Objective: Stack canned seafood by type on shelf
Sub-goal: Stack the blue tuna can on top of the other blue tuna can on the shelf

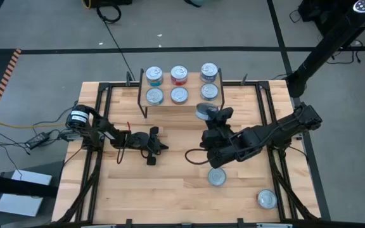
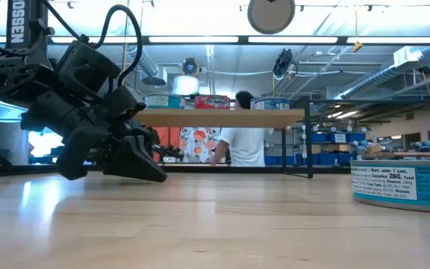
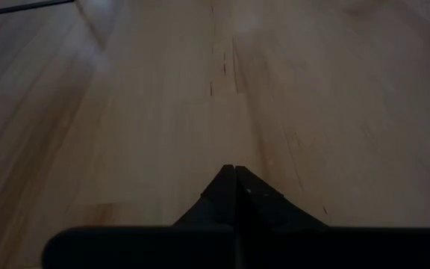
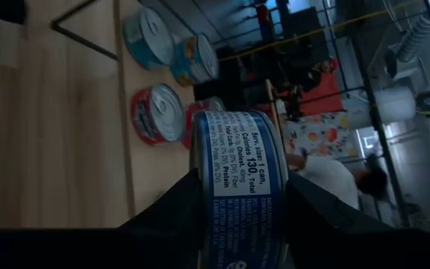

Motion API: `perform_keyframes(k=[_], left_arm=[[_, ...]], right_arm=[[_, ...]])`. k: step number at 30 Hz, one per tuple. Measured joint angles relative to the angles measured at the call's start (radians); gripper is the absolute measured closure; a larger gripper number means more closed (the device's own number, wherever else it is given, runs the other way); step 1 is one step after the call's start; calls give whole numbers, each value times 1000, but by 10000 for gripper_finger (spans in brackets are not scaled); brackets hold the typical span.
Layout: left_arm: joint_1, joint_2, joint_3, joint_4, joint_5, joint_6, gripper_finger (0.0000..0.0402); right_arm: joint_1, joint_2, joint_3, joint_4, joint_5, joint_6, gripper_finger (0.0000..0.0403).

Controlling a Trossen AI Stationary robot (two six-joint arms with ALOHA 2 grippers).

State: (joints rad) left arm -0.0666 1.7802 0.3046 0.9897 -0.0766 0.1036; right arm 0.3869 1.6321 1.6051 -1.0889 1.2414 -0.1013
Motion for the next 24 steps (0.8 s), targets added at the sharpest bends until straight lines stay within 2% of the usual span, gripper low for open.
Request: perform_keyframes(k=[12,24], left_arm=[[0,0,0,-1,1,-8,397],[0,0,0,-1,0,-7,397]], right_arm=[[-107,0,-5,-9,42,-53,252],[-270,0,-169,17,20,-88,252]])
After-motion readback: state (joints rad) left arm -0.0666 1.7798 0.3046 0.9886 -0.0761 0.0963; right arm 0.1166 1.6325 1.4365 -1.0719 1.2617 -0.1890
